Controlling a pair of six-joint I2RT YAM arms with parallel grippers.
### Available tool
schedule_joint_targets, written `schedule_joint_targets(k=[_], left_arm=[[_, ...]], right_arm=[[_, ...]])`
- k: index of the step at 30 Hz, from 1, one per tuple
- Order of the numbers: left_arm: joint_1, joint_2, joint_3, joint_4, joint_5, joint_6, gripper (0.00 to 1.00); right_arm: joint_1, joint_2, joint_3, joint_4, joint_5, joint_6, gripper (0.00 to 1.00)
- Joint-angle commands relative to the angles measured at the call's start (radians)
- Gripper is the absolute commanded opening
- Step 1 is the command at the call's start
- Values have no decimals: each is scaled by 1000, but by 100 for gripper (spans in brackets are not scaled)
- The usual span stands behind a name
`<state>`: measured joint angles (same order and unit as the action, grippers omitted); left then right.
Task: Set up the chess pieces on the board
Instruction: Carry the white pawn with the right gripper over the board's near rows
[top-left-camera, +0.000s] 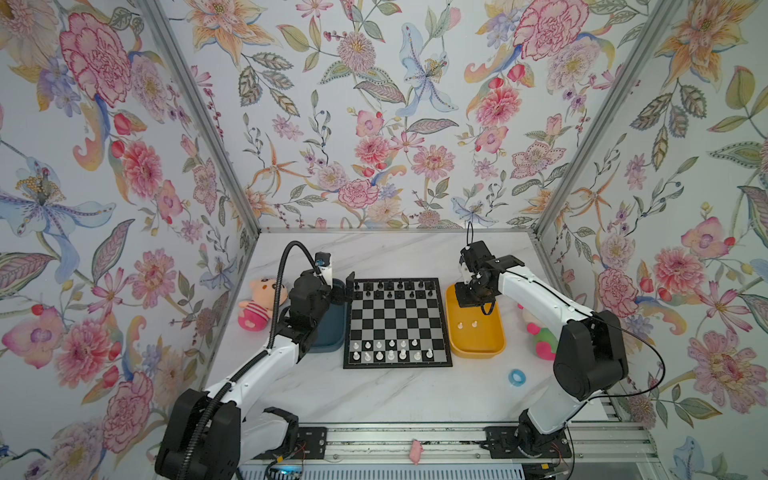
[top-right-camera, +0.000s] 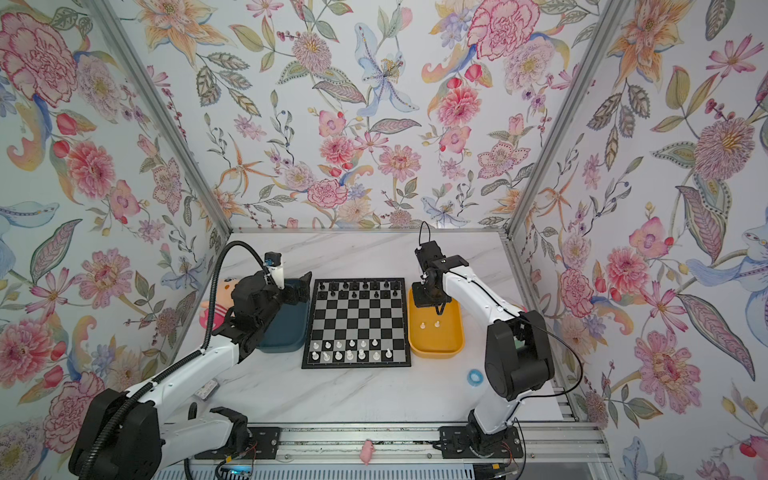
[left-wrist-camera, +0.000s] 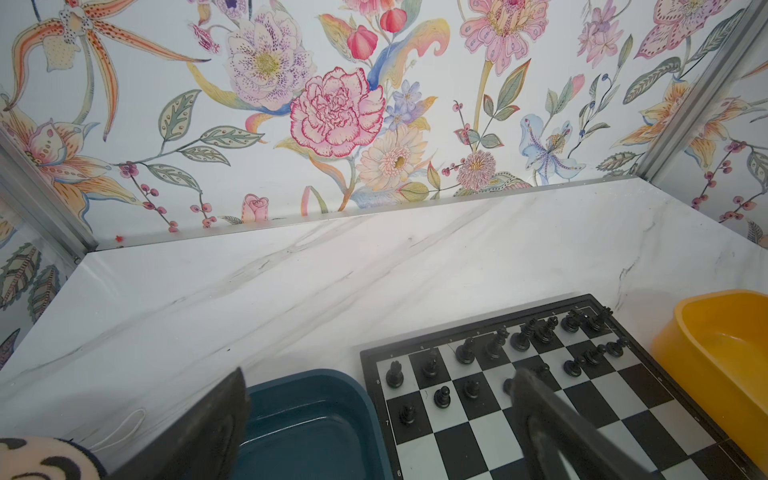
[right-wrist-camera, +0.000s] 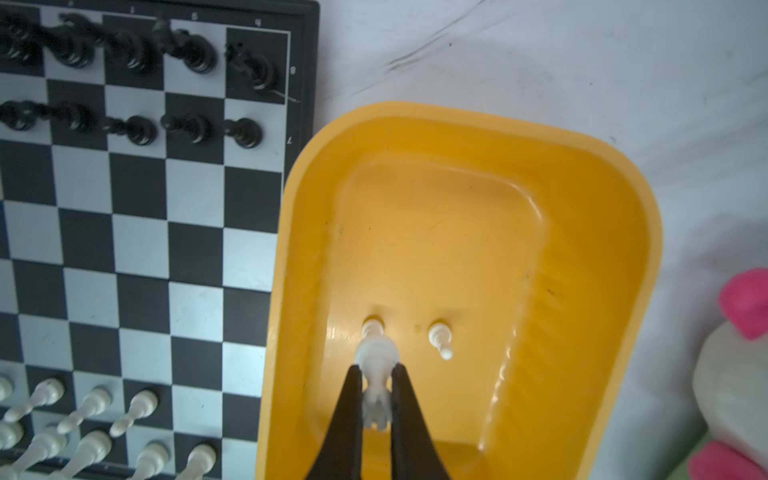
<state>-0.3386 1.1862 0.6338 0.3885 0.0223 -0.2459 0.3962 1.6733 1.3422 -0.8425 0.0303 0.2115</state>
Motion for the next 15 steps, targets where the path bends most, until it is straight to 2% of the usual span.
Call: schedule_joint_targets(k=[1, 15], left_arm=[[12, -37, -26, 23, 24, 11, 99], [11, -132, -85, 26, 39, -3, 99]], right_arm=[[59, -57, -18, -77, 18, 50, 0], [325, -172, -156, -118, -5, 249, 0]])
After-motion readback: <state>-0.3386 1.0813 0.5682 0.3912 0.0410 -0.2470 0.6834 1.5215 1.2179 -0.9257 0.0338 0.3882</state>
